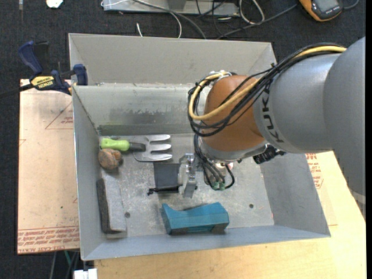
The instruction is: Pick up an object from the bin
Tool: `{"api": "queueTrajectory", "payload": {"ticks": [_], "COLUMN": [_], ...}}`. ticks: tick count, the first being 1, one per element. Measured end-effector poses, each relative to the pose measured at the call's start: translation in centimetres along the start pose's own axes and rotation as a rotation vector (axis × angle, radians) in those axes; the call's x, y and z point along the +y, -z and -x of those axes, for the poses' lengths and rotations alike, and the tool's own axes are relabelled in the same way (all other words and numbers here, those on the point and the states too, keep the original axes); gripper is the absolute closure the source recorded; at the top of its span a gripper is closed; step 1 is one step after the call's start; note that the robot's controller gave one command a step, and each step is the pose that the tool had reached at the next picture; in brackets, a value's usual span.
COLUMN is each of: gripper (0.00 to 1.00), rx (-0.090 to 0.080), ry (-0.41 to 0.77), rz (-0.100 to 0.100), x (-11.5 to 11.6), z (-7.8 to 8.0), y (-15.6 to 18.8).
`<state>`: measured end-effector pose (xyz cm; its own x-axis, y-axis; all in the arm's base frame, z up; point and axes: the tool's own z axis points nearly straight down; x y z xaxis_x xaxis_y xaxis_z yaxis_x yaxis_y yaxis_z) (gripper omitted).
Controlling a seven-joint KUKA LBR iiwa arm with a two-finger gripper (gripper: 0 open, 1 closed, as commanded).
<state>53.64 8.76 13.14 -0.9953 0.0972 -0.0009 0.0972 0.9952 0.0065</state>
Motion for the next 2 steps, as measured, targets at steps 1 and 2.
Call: {"api": "queueTrajectory", "payload": {"ticks": [1, 2], "gripper": [1.0, 1.0], "rx": [0.002, -0.001], "ry": [-0.018, 0.131], "rz": [0.0, 0.0], "x": [-0.1, -0.9], "z": [-0.4, 1.3], "y": [3.7, 9.3]}}
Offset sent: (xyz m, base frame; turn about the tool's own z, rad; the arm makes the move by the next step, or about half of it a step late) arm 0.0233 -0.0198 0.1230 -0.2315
